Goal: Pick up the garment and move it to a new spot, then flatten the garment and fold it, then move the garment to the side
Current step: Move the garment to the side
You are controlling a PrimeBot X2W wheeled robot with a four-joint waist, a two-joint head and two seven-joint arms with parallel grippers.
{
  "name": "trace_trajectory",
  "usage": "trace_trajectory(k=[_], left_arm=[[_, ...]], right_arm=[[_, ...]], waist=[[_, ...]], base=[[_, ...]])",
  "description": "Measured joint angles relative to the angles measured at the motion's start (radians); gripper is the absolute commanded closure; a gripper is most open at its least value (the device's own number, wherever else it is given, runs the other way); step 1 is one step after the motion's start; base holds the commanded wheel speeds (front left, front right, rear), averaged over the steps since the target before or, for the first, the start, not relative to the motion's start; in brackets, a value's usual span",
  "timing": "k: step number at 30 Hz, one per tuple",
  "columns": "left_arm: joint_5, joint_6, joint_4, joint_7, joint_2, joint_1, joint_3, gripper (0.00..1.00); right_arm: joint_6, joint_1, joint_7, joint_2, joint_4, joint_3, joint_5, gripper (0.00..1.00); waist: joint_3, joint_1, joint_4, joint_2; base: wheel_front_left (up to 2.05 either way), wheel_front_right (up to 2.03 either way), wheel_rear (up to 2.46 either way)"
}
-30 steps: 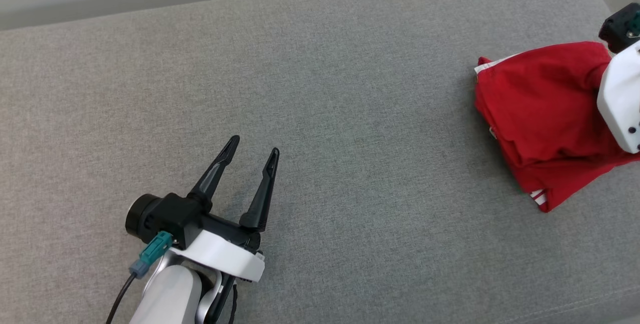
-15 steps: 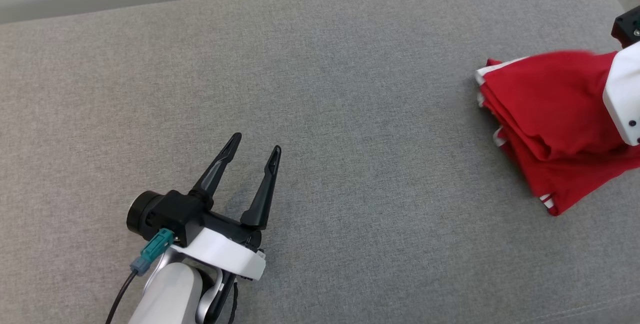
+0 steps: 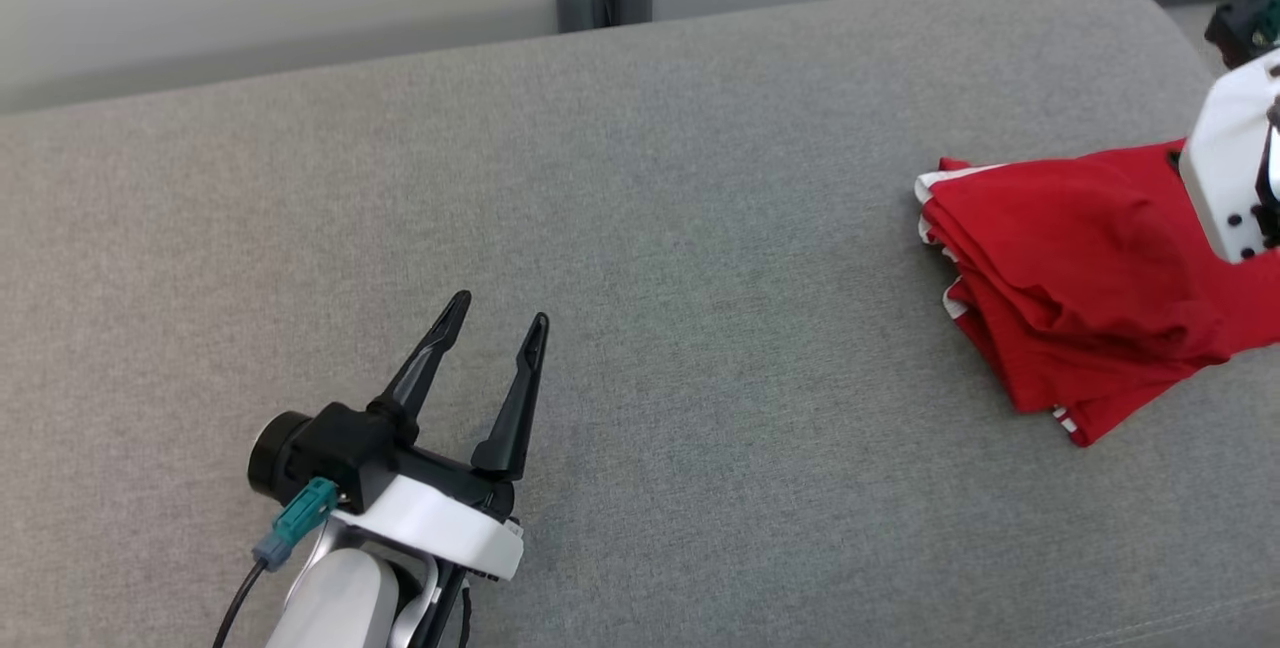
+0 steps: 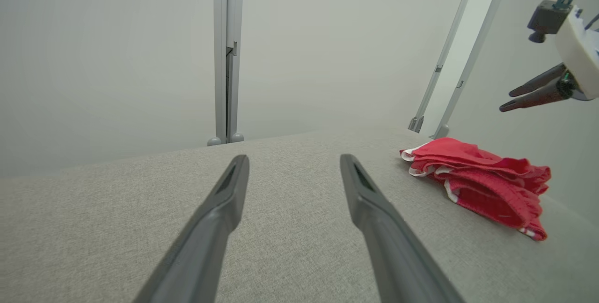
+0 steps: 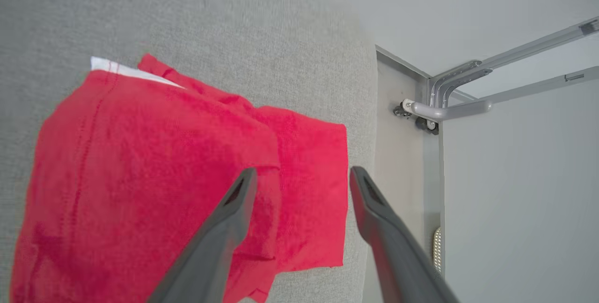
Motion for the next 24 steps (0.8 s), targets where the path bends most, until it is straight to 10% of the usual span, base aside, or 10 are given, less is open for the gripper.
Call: trace_trajectory(k=[12,24], left_arm=[[-0.001,0.017,-0.043,0.000,0.003,0.077,0.107,0.00],[0.008,0.061,-0.141,0.000,0.034,0.189,0.252,0.00]], right_arm=[[0.000,0.064,-0.309,-0.022,-0.194,-0.188,0.030,0.00],[0.000,0.535,-0.664,0.053,-0.401,-0.631,-0.080,0.00]], waist=[[-0.123,0.0000,0.009,0.0000],[-0.225,0.0000,0.095,0.0000]], base=[[0.00,0.00,0.00],[0.00,0.00,0.00]])
